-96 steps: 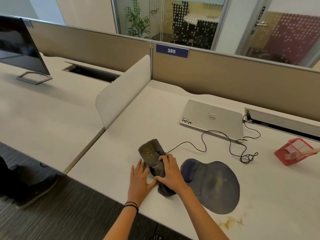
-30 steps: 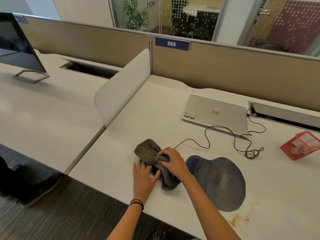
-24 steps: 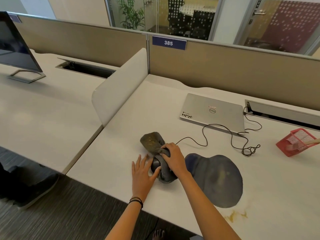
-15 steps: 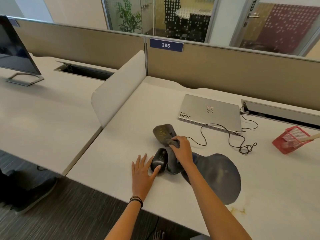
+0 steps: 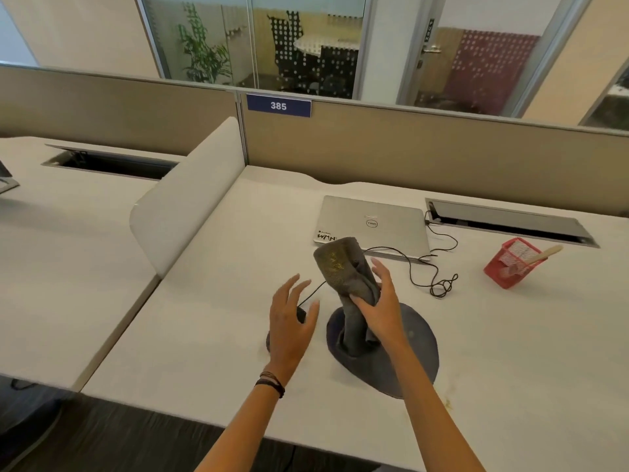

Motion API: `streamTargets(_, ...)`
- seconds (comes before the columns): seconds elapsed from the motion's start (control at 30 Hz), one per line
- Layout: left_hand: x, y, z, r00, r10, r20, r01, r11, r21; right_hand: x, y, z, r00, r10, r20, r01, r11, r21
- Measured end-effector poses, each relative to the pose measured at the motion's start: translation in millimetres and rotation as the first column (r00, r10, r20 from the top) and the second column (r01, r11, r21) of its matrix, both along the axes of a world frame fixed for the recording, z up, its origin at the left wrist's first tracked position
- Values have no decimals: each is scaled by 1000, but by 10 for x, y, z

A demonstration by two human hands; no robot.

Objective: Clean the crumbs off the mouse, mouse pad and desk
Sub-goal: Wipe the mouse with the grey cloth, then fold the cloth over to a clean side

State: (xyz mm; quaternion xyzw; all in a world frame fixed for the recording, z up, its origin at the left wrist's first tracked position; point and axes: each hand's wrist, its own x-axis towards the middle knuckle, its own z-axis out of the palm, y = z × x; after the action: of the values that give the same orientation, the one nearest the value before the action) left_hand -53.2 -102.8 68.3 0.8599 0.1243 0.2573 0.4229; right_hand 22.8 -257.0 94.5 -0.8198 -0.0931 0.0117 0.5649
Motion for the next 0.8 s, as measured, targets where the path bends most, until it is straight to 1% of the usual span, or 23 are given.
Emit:
streamTargets(0.07, 95, -180, 155, 995, -29, 95, 30, 1000, -9, 8, -61, 80, 1000, -25, -7, 25, 999, 23)
streamTargets(0.17, 227, -426, 343, 977, -104, 186, 110, 994, -21, 44, -157, 179, 996, -75, 50, 76, 997, -27)
streamTargets(0.27, 352, -638, 517, 957, -204, 207, 218, 975, -42, 72, -296, 268, 976, -125, 181, 143, 985, -92)
streamTargets(0.37, 455, -835, 670, 943, -218, 252, 242, 968, -72, 70, -429, 396, 908, -153, 390, 220, 966, -134)
streamTargets(0.43, 522, -961, 749, 943, -203, 264, 236, 966, -100, 67, -527, 473, 841, -156, 518, 284, 943, -176)
streamTargets(0.5, 592, -1082, 822, 946, -195, 258, 234, 964, -129, 50, -624, 536, 794, -168, 585, 360, 905, -228)
streamTargets(0.57, 647, -1185, 892, 952, -187, 241, 230, 959, -166, 31, -720, 572, 753, -172, 635, 422, 866, -267)
streamTargets(0.67, 725, -1356, 990, 957, -186, 222, 226, 959, -173, 5, -909, 584, 697, -170, 697, 502, 810, -304)
streamTargets(0.8, 822, -1578, 1096, 951, -228, 209, 265, 949, -170, -26, -1156, 582, 656, -174, 735, 582, 736, -345)
